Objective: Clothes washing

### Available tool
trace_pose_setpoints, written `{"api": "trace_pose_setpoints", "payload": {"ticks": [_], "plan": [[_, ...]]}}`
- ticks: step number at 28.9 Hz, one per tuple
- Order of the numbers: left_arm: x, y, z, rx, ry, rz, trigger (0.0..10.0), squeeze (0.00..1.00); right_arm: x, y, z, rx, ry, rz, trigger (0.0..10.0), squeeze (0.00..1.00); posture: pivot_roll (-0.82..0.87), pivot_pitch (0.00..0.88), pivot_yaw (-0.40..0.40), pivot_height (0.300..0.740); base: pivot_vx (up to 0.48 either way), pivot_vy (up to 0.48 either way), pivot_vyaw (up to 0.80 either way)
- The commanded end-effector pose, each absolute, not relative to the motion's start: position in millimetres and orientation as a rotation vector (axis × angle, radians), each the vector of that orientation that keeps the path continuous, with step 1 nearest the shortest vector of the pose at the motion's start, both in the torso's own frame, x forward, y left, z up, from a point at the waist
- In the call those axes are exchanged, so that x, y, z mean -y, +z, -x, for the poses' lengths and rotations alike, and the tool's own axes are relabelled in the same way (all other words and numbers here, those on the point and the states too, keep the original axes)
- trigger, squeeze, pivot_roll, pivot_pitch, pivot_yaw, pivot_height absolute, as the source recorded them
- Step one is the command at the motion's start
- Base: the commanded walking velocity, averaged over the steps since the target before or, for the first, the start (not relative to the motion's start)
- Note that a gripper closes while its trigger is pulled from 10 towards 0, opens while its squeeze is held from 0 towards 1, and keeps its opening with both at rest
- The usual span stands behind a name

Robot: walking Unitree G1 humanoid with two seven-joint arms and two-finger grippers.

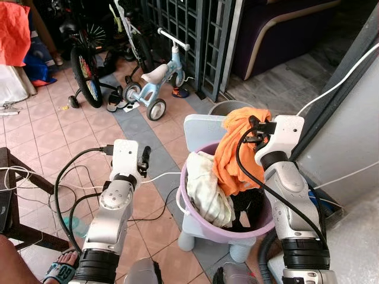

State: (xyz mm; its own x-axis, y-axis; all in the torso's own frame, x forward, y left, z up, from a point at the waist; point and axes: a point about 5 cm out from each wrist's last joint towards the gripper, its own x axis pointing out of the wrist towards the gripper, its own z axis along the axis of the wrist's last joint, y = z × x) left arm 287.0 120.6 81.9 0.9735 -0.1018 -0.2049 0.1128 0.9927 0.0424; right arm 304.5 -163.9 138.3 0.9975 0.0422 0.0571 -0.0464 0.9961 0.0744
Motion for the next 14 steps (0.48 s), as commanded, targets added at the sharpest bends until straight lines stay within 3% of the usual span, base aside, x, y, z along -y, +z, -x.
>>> {"api": "trace_pose_setpoints", "payload": {"ticks": [1,3,14], "plan": [[-128.5,80.8,-287.1,-0.205,-0.087,-0.077,10.0,0.00,160.0,150.7,-307.3,0.110,0.048,-0.079,10.0,0.00,-0.04,0.040,0.021,0.740,0.000,-0.270,0.00],[-128.3,80.6,-287.1,-0.206,-0.087,-0.077,10.0,0.00,159.8,150.5,-307.5,0.108,0.048,-0.078,10.0,0.00,-0.04,0.040,0.021,0.740,0.000,-0.270,0.00],[-125.4,83.9,-286.7,-0.182,-0.102,-0.026,10.0,0.00,159.8,148.1,-307.8,0.091,0.045,-0.072,10.0,0.00,-0.04,0.047,0.018,0.740,0.000,0.000,0.00]]}}
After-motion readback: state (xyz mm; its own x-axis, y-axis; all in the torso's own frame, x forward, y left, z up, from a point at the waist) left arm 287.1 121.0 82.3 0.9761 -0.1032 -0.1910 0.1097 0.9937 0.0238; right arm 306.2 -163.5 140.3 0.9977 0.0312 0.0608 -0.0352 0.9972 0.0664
